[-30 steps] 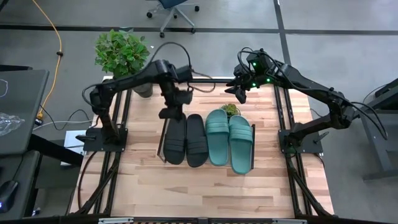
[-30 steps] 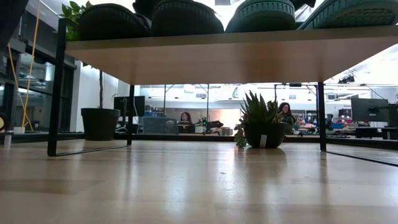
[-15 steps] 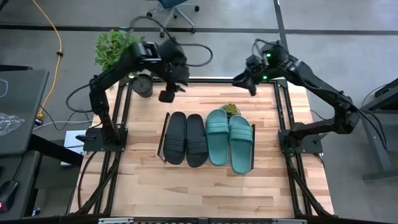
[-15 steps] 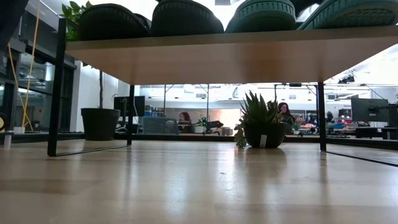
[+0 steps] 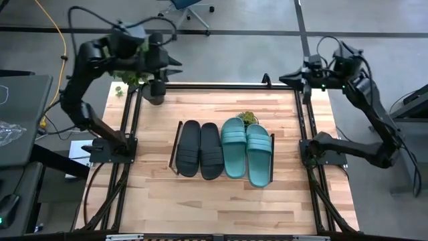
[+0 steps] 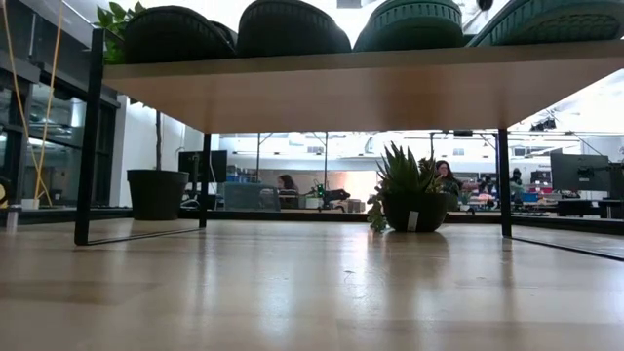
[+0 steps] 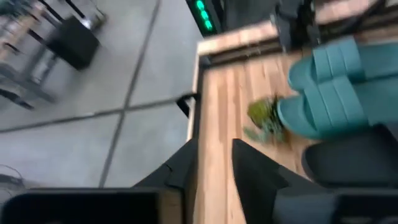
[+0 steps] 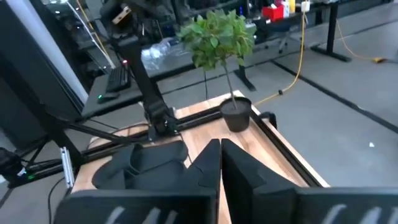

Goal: Pick and place slides into the shelf
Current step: Return to Home Position

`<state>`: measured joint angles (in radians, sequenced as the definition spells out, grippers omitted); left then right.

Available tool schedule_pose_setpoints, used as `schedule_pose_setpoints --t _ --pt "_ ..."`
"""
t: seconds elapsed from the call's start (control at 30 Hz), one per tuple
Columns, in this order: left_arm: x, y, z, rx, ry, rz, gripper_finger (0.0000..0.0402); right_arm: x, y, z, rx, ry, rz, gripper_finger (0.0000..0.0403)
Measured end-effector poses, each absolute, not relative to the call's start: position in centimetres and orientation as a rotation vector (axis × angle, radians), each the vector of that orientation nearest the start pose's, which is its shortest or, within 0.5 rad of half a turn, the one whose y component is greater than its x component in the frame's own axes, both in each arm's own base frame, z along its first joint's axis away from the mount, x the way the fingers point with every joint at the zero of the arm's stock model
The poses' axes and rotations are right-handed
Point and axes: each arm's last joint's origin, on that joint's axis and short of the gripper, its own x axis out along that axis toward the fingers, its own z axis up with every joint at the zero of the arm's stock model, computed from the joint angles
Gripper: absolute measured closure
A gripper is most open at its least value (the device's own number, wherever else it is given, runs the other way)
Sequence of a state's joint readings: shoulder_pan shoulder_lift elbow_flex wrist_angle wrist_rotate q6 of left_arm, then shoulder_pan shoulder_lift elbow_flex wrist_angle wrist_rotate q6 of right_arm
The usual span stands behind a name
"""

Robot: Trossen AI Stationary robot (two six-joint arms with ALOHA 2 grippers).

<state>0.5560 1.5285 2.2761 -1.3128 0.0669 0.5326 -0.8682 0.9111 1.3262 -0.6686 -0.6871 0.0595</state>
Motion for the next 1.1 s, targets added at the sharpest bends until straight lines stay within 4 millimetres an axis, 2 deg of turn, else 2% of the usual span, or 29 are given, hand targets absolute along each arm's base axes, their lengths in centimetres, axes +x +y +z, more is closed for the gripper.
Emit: schedule_pose_setpoints --t 0.17,0.33,0.47,0.6,0.67,0.87,1.1 --pt "18.0 11.2 53.2 0.378 0.663 0.366 0.039 9.6 -8.7 44.2 0.181 0.203 -0.201 0.0395" --pt "16.9 10.6 53.5 0.396 0.682 0.407 0.039 9.2 -8.6 43.6 0.218 0.25 -0.239 0.0401" --pt "16.3 9.7 53.3 0.386 0.643 0.32 0.0398 9.6 -9.0 40.7 0.319 0.187 -0.196 0.0402" --pt "16.7 8.6 51.2 0.369 0.644 0.252 0.04 9.9 -9.0 36.4 0.481 0.065 -0.165 0.0403" --pt "16.5 7.9 50.0 0.354 0.6 0.236 0.04 9.8 -8.6 35.1 0.54 -0.003 -0.142 0.0403" --pt "14.9 5.9 44.7 0.285 0.438 0.22 0.0401 8.2 -6.3 33.4 0.616 -0.181 -0.131 0.0403" --pt "11.1 3.6 38.5 0.219 0.123 0.232 0.0401 5.5 -3.2 31.1 0.669 -0.361 -0.153 0.0403"
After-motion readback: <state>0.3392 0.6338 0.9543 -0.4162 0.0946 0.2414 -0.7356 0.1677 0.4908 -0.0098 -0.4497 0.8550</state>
